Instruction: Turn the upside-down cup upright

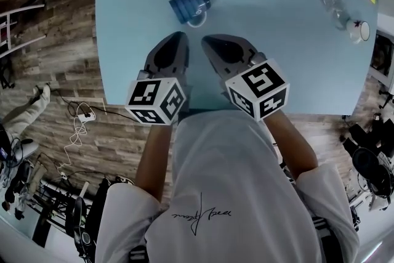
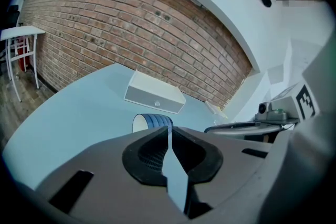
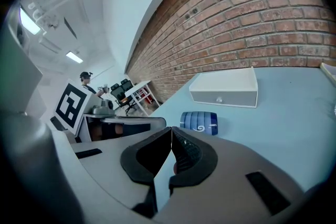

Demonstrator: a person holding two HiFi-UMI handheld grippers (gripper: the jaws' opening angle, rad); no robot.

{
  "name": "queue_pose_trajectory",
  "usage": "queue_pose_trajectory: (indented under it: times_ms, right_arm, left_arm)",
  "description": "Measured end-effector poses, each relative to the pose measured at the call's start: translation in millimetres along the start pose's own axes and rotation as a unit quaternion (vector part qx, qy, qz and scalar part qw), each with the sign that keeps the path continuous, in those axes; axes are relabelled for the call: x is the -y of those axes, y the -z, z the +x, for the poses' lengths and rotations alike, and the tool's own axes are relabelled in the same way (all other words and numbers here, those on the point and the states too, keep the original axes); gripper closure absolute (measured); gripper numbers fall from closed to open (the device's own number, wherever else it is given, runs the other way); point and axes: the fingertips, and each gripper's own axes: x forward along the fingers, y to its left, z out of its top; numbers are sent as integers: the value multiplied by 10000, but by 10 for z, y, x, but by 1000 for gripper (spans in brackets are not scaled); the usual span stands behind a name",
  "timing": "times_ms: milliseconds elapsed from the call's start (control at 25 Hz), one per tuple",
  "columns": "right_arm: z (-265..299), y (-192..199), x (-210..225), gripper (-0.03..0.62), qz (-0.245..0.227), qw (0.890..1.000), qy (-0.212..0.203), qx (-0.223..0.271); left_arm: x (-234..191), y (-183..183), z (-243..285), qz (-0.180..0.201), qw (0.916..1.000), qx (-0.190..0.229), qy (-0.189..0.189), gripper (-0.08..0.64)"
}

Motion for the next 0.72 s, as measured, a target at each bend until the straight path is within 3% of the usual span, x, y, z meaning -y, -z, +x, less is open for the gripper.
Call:
queue_pose_trajectory:
  times_ms: [720]
  right_arm:
    - [82, 89, 166, 571, 143, 9997, -12, -186]
  left_arm:
    - [-205, 62, 255, -242, 9995, -218, 27, 549]
